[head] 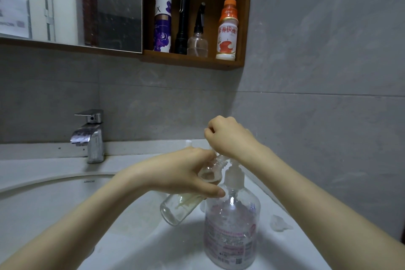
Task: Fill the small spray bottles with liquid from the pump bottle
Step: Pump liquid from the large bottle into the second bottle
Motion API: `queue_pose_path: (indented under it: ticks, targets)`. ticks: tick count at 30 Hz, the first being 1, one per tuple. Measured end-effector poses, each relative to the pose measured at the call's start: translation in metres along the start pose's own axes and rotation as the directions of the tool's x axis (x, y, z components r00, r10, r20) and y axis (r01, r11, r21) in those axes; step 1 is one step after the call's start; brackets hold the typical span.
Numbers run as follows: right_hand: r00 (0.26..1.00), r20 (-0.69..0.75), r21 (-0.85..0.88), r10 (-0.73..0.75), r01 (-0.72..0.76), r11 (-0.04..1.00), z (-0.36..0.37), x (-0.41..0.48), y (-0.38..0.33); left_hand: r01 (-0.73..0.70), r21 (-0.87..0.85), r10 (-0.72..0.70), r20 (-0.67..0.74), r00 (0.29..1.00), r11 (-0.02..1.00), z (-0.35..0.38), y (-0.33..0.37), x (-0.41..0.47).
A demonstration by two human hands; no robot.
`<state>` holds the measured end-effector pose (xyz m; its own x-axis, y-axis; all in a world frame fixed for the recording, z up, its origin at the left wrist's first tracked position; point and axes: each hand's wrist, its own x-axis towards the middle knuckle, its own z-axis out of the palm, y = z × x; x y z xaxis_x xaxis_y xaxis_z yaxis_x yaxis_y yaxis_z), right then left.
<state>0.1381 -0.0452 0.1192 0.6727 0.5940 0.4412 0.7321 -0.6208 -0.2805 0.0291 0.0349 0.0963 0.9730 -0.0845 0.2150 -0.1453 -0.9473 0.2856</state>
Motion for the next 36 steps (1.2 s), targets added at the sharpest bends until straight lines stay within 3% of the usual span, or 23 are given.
queue_pose_path:
  ticks: [28, 36]
  targets:
    - [0.999, -0.036, 0.03, -0.02, 0.021, 0.999, 0.0, 0.0026, 0.0036, -0.004, 0.022, 0.004, -0.006, 1.0, 1.0, -0.0019, 0.0017, 0.0017]
    - [1.0, 0.012, -0.005, -0.012, 0.012, 1.0, 0.0077, -0.0018, 0.0036, 0.0, 0.013, 0.0, 0.022, 1.0, 1.0, 0.0049, -0.0016, 0.0011]
